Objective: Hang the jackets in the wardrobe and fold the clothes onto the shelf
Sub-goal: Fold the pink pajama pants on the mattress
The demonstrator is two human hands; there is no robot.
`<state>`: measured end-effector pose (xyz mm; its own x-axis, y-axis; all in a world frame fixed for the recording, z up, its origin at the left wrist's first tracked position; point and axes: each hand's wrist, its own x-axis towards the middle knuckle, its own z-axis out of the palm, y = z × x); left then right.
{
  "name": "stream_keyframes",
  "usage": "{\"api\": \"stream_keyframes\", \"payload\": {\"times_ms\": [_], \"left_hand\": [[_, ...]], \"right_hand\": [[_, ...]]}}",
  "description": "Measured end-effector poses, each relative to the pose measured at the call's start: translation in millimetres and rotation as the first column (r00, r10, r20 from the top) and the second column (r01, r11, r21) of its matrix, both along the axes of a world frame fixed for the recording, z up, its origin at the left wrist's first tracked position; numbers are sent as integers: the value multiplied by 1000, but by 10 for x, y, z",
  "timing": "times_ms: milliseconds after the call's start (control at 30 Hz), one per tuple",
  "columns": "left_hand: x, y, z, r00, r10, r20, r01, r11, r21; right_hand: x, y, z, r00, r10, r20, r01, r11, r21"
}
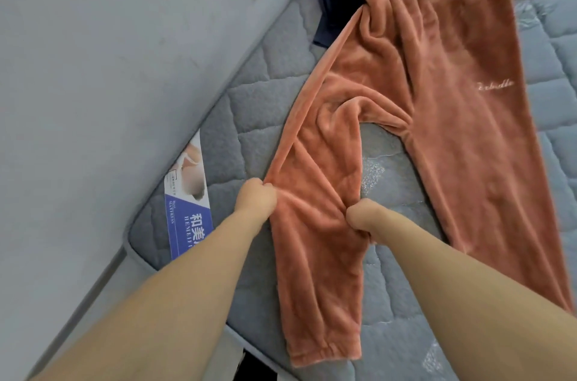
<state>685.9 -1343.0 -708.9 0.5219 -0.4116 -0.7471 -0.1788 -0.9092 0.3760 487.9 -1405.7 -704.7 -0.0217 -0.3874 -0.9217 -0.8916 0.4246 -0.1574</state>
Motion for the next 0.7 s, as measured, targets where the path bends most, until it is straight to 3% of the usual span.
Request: {"api": "stream_keyframes", "payload": {"times_ms": [67,100,167,267,300,367,400,467,600,700], "left_hand": [[156,88,23,993,112,-39,-104,981,166],[213,131,56,996,79,-40,-66,964,258],[252,123,129,988,-144,60,114,929,352],[165,-241,257,924,-314,218,282,945,167],[105,-441,268,907,-341,246,329,940,89],[-18,-871,233,902,-331,276,353,935,-33],[-69,-1086,216,912,-307,273,337,939,-69],[-131,-1459,169,895,-314,318,355,931,-80],[-210,-2131,62,680,-532,505,652,754,-82],[-281,-2754,45,767,-471,436,594,778,-205]], "right_hand": [[72,82,48,990,144,-3,-142,981,130],[95,122,87,978,209,-5,-205,966,158],[110,111,187,944,326,-43,-313,931,186],[42,-255,366,961,269,-62,-239,923,301],[-13,-464,403,971,228,-74,-204,948,244],[-174,-928,417,982,153,-113,-165,980,-110],[-268,-1145,403,987,99,-129,-134,943,-305],[-442,-1496,395,991,-22,-131,-48,860,-509],[-705,-1975,267,981,-78,-177,-36,826,-562],[-859,-2325,179,975,-107,-194,-46,759,-650]]}}
